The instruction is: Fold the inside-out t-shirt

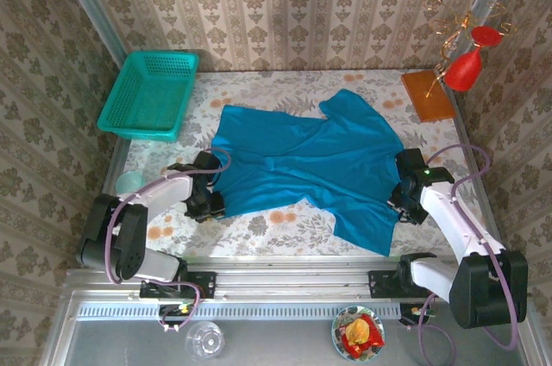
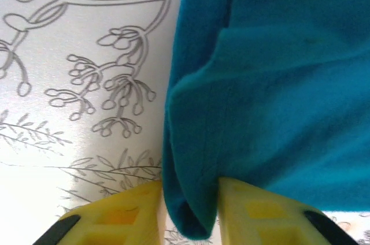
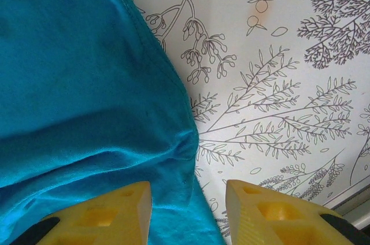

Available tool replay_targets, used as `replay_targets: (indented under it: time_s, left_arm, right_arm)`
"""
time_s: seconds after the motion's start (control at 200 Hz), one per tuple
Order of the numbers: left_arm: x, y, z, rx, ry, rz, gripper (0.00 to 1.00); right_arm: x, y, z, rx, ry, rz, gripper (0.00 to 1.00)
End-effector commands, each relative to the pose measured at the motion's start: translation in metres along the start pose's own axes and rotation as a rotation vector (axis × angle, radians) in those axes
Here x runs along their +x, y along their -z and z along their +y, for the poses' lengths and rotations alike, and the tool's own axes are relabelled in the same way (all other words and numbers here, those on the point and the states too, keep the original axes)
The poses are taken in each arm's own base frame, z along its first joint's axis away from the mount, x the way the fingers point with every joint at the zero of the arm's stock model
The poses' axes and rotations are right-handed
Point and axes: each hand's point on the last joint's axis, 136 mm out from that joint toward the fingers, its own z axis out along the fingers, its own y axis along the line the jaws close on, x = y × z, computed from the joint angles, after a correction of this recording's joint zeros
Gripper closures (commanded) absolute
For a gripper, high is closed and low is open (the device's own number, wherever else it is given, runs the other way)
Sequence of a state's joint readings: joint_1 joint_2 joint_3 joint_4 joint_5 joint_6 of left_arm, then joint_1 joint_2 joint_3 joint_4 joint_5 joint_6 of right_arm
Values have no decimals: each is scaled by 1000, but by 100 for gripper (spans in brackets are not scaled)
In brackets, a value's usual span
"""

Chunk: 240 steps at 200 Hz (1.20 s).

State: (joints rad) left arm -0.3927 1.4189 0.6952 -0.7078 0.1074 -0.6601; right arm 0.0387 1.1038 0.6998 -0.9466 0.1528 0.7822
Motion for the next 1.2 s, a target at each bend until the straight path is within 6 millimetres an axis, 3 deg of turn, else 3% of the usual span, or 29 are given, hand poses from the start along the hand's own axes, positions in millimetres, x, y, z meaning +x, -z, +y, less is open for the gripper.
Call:
replay_targets:
  time_s: [0.0,0.215,0.385,0.575,0.79,0.995,1.195]
  left_arm:
    - [10,-13,6,-26,8,43,79]
    - [1,-4,7,-26,5,11,98]
    - [-7,6,11,-21,20,-17,100]
    - [-12,14,15,-10,29,-35,100]
    - [-13,16,15,4,35,-38,100]
    - [-12,16,16,12,44,-41,100]
    - [-12,16,18,15,50,-43,100]
  right_arm:
    - [3,5,-1,4,-10,13,60]
    - [38,1,-3,42,4,100,60]
    - [71,0,-24,162,9,158,61]
    - [104,-11,-27,129,-48,211,61]
    - [108,-13,-7,40,-160,222,59]
    - [120,-38,13,-40,-302,280,59]
    - [115,-42,13,-29,-298,252,74]
